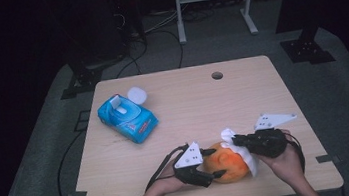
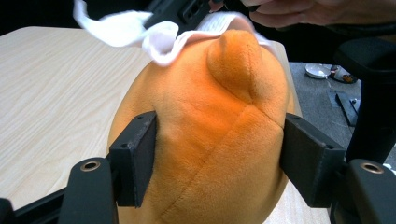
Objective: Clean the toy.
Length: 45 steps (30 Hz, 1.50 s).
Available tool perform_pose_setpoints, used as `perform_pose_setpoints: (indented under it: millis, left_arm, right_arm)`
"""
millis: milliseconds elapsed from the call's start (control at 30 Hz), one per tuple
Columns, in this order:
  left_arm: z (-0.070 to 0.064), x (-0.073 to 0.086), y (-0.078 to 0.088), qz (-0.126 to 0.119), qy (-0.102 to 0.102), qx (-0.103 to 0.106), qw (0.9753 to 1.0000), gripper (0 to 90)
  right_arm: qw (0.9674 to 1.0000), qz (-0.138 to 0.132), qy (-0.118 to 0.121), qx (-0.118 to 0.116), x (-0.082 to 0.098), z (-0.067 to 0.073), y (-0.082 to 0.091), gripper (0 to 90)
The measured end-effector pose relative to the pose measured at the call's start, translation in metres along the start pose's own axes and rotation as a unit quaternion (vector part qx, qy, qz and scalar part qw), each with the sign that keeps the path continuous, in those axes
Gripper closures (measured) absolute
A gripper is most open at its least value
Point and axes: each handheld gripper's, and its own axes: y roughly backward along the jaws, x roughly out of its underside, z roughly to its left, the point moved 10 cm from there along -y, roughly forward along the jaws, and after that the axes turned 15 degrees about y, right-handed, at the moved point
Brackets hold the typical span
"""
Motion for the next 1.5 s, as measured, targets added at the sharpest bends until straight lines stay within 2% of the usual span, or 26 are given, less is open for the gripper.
perform_pose_setpoints:
  millis: [67,167,200,300,333,433,500,633,700,733,833,933,967,1033,1133,1200,1267,1333,1433,1500]
  left_arm:
    - [0.001,0.0,0.0,-0.002,0.003,0.0,1.0,31.7]
    - [0.003,-0.002,0.001,-0.009,0.008,-0.008,0.9999,31.3]
    - [0.006,-0.003,0.001,-0.017,0.022,-0.013,0.9995,31.1]
    - [0.011,-0.006,0.001,-0.028,0.04,-0.022,0.9986,31.0]
    - [0.012,-0.007,0.001,-0.029,0.043,-0.025,0.9983,31.0]
    - [0.014,-0.006,0.003,-0.029,0.05,-0.027,0.998,31.9]
    - [0.015,-0.006,0.004,-0.034,0.061,-0.026,0.9972,32.4]
    - [0.02,-0.007,0.005,-0.039,0.077,-0.026,0.9959,32.6]
    - [0.018,-0.007,0.005,-0.036,0.083,-0.012,0.9958,30.6]
    - [0.016,-0.006,0.004,-0.032,0.08,-0.005,0.9963,27.1]
    - [0.014,-0.002,0.003,-0.018,0.053,-0.008,0.9984,17.5]
    - [0.016,0.003,-0.002,-0.016,0.041,-0.011,0.999,13.2]
    - [0.016,0.003,-0.003,-0.016,0.042,-0.012,0.9989,13.2]
    - [0.017,0.002,-0.004,-0.019,0.04,-0.019,0.9989,15.3]
    - [0.018,0.001,-0.005,-0.022,0.042,-0.027,0.9985,20.8]
    - [0.018,0.001,-0.004,-0.022,0.045,-0.029,0.9983,24.2]
    - [0.019,0.001,-0.003,-0.022,0.047,-0.03,0.9982,25.8]
    - [0.019,0.001,-0.003,-0.024,0.05,-0.029,0.998,25.9]
    - [0.019,0.002,-0.002,-0.022,0.049,-0.023,0.9983,25.8]
    - [0.019,0.002,-0.001,-0.022,0.047,-0.012,0.9986,24.6]
  right_arm:
    - [1.0,0.006,-0.005,-0.006,0.005,-0.003,0.003,84.8]
    - [0.9998,-0.004,-0.004,-0.017,0.002,0.002,0.006,84.9]
    - [0.9996,-0.013,-0.006,-0.024,-0.002,0.005,0.007,85.0]
    - [0.9972,-0.049,-0.003,-0.057,-0.018,0.02,0.01,85.0]
    - [0.9955,-0.062,0.003,-0.072,-0.025,0.029,0.009,85.0]
    - [0.9943,-0.064,0.027,-0.081,-0.033,0.041,0.004,85.0]
    - [0.9942,-0.063,0.023,-0.084,-0.03,0.038,0.004,85.0]
    - [0.9975,-0.046,-0.003,-0.053,-0.011,0.015,0.007,85.0]
    - [0.9984,-0.036,-0.008,-0.041,-0.004,0.007,0.008,85.0]
    - [0.9983,-0.036,-0.01,-0.045,-0.002,0.007,0.007,85.0]
    - [0.9988,-0.027,-0.006,-0.04,0.0,0.006,0.005,85.0]
    - [0.9988,-0.027,-0.009,-0.041,0.0,0.005,0.005,85.0]
    - [0.9985,-0.031,-0.013,-0.043,-0.003,0.007,0.006,85.0]
    - [0.9986,-0.036,-0.002,-0.038,-0.01,0.013,0.006,85.0]
    - [0.9962,-0.058,0.009,-0.064,-0.025,0.031,0.005,85.0]
    - [0.9939,-0.066,0.027,-0.084,-0.034,0.043,0.003,85.0]
    - [0.9944,-0.059,0.039,-0.078,-0.035,0.045,0.001,85.0]
    - [0.995,-0.059,0.024,-0.077,-0.03,0.037,0.003,85.0]
    - [0.998,-0.047,0.003,-0.041,-0.017,0.015,0.007,83.3]
    - [0.9995,-0.024,-0.013,-0.016,-0.004,0.0,0.008,82.6]
